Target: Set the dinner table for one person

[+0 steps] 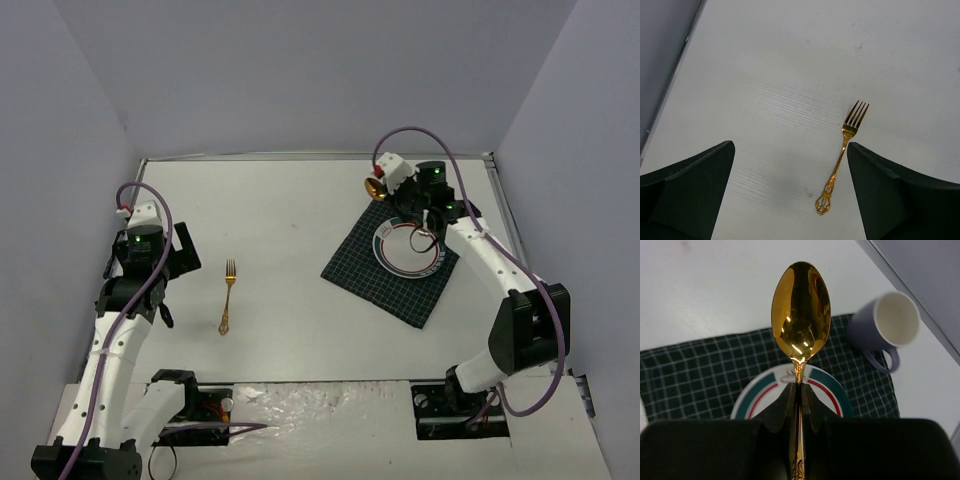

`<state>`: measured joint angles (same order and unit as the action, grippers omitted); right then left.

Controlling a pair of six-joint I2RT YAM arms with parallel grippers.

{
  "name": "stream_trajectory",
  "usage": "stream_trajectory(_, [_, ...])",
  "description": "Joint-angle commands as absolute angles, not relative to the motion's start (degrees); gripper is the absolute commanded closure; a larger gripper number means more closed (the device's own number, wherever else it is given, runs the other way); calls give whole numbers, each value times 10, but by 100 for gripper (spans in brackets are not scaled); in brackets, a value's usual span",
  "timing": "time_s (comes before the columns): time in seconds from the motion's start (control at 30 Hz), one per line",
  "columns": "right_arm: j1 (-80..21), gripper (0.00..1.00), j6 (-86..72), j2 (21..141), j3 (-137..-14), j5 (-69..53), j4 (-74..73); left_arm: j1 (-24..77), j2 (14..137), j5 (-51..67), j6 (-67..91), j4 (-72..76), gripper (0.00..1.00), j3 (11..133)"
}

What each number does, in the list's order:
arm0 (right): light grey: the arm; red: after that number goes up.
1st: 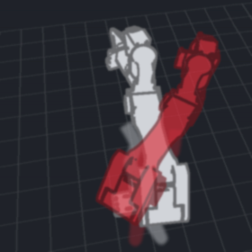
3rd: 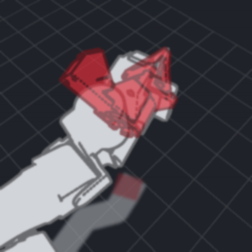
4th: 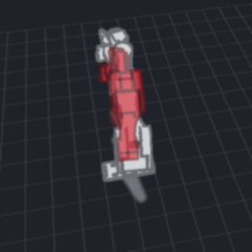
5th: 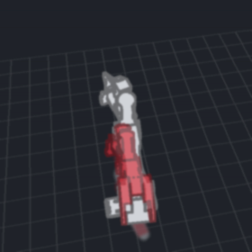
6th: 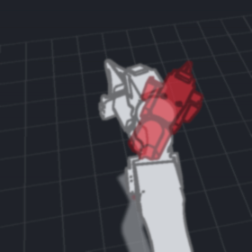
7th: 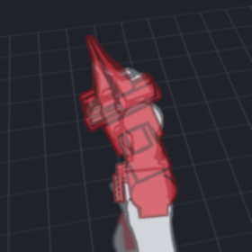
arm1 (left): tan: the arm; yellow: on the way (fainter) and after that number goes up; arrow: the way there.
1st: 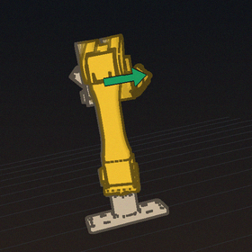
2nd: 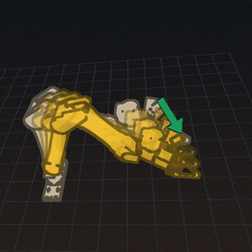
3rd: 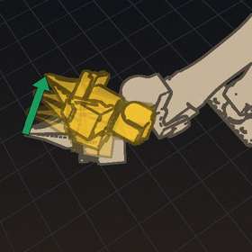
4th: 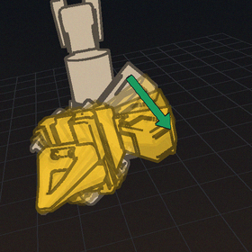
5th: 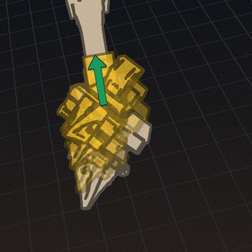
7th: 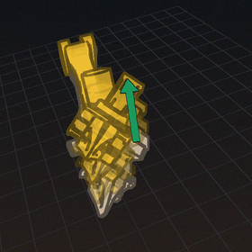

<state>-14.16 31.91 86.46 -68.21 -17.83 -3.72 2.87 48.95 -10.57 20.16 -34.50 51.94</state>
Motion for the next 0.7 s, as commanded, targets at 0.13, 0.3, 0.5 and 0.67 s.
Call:
stream_trajectory(0.13, [-40,100,414,928,-752,-226,-46,25,488,-104,203,-324,8,528])
stream_trajectory(0.3, [-15,100,434,967,-759,-219,-13,25,484,-89,204,-322,8,526])
stream_trajectory(0.5, [25,100,462,994,-773,-217,-13,26,471,-88,205,-323,8,523])
stream_trajectory(0.67, [36,100,474,1016,-778,-206,-2,26,471,-91,206,-322,8,523])
